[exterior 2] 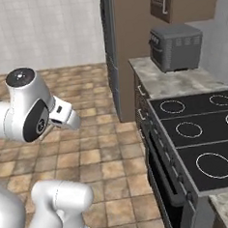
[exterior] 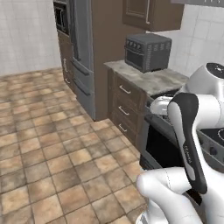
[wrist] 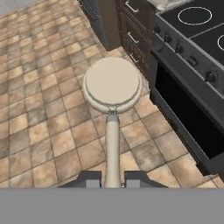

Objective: Open the cabinet. Pick the dish brush and place it next to the sink. Then close the cabinet.

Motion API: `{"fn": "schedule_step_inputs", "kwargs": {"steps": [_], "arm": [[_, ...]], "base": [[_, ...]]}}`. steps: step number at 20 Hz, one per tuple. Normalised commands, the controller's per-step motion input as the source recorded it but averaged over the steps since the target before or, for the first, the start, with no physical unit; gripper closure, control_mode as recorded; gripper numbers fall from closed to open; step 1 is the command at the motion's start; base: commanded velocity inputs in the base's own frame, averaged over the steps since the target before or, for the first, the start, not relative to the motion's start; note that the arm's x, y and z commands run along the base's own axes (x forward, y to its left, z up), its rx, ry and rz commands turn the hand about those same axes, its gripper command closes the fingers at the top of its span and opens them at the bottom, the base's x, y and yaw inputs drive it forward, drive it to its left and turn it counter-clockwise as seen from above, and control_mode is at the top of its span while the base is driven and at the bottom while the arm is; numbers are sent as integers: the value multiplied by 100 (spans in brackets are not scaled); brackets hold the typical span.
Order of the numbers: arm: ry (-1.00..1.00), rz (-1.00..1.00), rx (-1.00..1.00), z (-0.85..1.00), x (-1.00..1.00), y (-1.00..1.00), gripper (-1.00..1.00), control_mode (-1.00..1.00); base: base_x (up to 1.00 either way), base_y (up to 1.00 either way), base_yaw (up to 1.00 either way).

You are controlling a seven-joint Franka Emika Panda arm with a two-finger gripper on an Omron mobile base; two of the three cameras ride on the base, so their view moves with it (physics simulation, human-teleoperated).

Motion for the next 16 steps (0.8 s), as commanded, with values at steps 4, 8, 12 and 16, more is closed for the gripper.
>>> {"fn": "schedule_step_inputs", "kwargs": {"steps": [4, 8, 12, 16], "arm": [[0, 0, 0, 0, 0, 0, 100, 100], [0, 0, 0, 0, 0, 0, 100, 100], [0, 0, 0, 0, 0, 0, 100, 100], [0, 0, 0, 0, 0, 0, 100, 100]], "base": [[42, 71, 47], [73, 68, 44], [95, 67, 41], [91, 67, 41]]}}
